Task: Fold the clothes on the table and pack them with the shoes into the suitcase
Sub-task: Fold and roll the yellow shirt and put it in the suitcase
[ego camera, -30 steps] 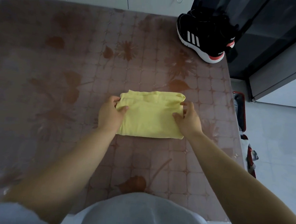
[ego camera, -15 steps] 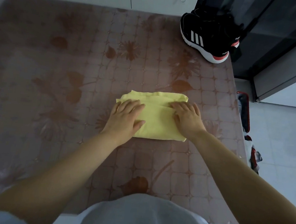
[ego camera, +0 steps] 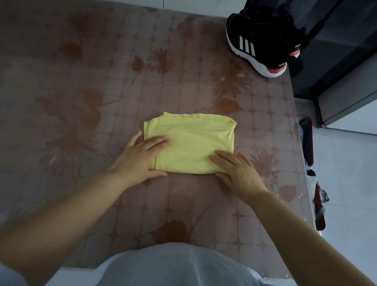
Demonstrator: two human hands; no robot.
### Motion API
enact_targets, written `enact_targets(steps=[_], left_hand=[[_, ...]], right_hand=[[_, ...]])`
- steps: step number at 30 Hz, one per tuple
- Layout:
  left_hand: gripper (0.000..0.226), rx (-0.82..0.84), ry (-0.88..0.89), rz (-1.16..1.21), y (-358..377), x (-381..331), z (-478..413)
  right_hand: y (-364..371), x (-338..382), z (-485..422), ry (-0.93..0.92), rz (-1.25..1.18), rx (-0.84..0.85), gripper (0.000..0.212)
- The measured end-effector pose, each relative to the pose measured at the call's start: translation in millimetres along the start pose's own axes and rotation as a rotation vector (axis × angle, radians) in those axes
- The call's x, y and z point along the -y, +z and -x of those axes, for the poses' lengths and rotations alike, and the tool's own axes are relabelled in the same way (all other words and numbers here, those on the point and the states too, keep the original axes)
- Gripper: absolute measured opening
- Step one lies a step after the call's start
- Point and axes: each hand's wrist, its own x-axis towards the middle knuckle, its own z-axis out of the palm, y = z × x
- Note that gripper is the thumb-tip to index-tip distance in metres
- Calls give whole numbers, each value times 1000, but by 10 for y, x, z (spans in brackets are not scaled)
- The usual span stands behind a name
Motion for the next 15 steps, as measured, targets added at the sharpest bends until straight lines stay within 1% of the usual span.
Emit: enact_targets(steps=[2, 4, 6, 8, 9, 10, 11, 13, 14, 15], left_hand=[[69, -3, 4, 48, 1, 20, 1], [60, 14, -4, 103, -63, 34, 14], [59, 33, 22, 160, -148, 17, 45], [61, 166, 10, 247, -262, -55, 119], [57, 246, -25, 325, -320, -96, 158], [49, 293, -70, 429, -363, -125, 187], [39, 294, -114, 534, -378, -137, 198], [30, 177, -233, 687, -337, -135, 162], [30, 107, -326, 708, -294, -141, 121], [31, 45, -424, 697, -249, -167, 74]], right_hand=[[-54, 17, -31, -17, 5, -83, 40], [-174, 75, 23, -32, 2, -80, 35], [-333, 147, 147, -13, -71, 7, 30], [-434, 148, 297, 2, -169, 144, 26], [-458, 139, 365, 27, -265, 179, 21], [-473, 134, 409, 68, -370, 171, 12], [-468, 122, 412, 133, -467, 119, 8], [-389, 99, 323, 320, -572, -20, 4], [-304, 97, 251, 407, -571, -89, 6], [-224, 118, 167, 483, -567, -147, 13]])
